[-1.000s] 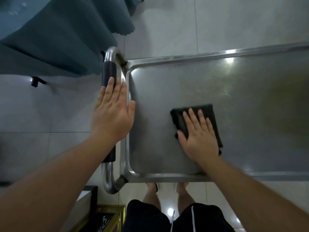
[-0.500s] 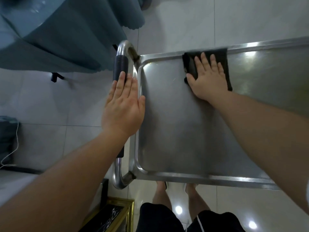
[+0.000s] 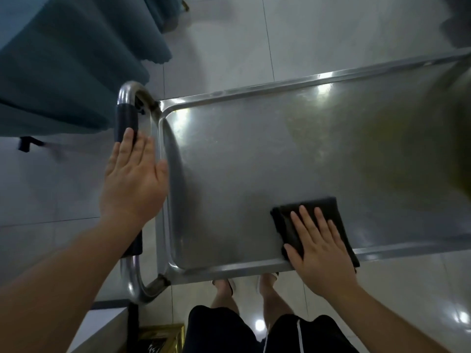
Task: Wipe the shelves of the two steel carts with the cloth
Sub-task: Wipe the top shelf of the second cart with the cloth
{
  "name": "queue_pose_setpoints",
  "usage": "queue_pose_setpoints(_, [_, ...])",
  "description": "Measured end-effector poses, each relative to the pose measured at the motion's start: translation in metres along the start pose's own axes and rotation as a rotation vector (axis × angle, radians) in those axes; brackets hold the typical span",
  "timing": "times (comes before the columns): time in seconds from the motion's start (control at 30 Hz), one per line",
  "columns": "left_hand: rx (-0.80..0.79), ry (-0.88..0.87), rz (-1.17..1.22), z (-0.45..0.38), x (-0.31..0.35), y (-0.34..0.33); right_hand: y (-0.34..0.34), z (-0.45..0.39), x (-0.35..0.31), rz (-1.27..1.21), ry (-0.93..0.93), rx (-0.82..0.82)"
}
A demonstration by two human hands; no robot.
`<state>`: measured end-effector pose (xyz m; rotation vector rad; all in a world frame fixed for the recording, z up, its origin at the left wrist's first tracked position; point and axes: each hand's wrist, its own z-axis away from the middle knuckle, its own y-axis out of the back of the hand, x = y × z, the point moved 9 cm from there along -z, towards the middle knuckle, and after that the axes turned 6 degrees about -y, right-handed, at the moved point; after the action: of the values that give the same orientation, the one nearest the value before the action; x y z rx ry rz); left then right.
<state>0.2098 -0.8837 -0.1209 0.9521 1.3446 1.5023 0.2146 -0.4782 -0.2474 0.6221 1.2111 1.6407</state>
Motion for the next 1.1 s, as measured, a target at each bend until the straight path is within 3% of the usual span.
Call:
queue_pose_setpoints(0.2, [-0.006,-0.001,-0.021,-0.002,0.001,0.002,0.06,-0.138,-0.008,-0.056,-0.06,0.086])
queue_pose_setpoints(0.37, [-0.018,0.0,-0.028,-0.003,0.003,0.003,0.106,-0.266,-0.015,-0.088,-0.12,0.036])
queue_pose_setpoints(0.5, [-0.018,-0.005,-0.027,-0.005,0.004,0.005,0.127,-0.309,-0.017,-0.094,-0.087,-0.007])
queue_pose_setpoints(0.67, [-0.006,-0.012,-0.022,-0.005,0.004,0.004,0.112,-0.255,-0.01,-0.083,-0.068,0.045])
queue_pose_setpoints(0.97, [-0.028,-0.005,-0.005,-0.003,0.004,0.005,0.02,-0.024,0.045,0.006,0.04,0.027])
queue_pose_setpoints(1.1, [-0.022,-0.003,-0.001,-0.002,0.004,0.004,0.007,0.001,0.066,0.031,0.026,0.001])
